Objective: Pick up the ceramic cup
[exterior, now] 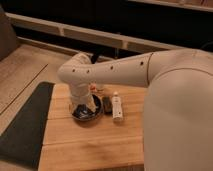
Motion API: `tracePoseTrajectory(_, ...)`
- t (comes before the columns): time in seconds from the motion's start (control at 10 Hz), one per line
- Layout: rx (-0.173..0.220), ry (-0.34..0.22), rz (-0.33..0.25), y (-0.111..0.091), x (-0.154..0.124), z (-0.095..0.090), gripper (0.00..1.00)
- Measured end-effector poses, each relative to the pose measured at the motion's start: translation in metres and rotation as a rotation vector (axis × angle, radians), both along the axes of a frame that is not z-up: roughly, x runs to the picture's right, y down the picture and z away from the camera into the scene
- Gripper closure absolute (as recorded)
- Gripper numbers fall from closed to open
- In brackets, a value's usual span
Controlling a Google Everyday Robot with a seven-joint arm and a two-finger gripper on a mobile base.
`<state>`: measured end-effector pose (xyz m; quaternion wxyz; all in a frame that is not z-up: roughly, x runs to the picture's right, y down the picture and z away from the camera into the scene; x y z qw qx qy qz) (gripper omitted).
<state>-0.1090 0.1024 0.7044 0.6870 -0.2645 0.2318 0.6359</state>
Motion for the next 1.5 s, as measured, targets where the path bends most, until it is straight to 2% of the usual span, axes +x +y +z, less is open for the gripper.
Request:
tracePoseTrajectory(1.3, 0.0, 0.0, 0.0, -0.0001, -0.0001, 0.0, 0.35)
tracePoseTrajectory(1.5, 0.018, -0.006, -0.017, -0.0052, -0.0036, 0.0018, 0.35)
